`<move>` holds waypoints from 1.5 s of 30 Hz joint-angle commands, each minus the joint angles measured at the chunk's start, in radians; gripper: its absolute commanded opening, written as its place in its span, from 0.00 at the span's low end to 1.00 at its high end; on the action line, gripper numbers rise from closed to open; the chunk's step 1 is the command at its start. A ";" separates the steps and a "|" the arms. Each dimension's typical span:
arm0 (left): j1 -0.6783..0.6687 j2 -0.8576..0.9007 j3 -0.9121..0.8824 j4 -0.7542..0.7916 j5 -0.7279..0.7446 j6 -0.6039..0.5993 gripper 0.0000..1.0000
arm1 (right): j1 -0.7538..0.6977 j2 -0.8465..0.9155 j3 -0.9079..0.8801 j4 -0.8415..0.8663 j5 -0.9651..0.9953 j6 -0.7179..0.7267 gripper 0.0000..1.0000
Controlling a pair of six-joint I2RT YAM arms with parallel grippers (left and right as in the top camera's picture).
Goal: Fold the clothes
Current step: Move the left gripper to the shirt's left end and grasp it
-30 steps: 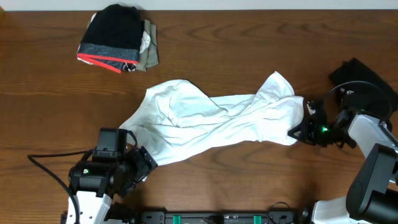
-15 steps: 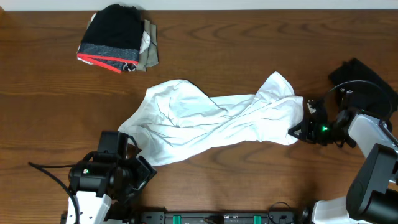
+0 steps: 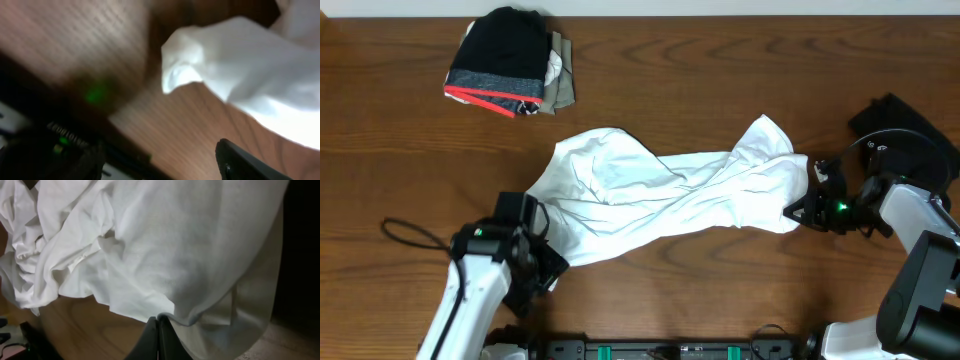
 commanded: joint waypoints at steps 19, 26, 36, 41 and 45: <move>-0.003 0.142 -0.148 0.320 0.023 0.072 0.73 | 0.010 -0.006 -0.006 -0.007 0.011 0.007 0.01; -0.003 0.142 -0.163 0.373 0.019 0.045 0.73 | 0.010 -0.006 -0.006 -0.012 0.011 0.007 0.01; -0.003 0.142 -0.267 0.476 0.020 0.020 0.72 | 0.010 -0.006 -0.006 -0.012 0.011 0.007 0.01; -0.003 0.142 -0.269 0.500 0.020 0.020 0.46 | 0.010 -0.006 -0.006 -0.018 0.011 0.007 0.01; -0.003 0.142 -0.269 0.510 0.025 0.020 0.24 | 0.010 -0.006 -0.006 -0.023 0.011 0.007 0.01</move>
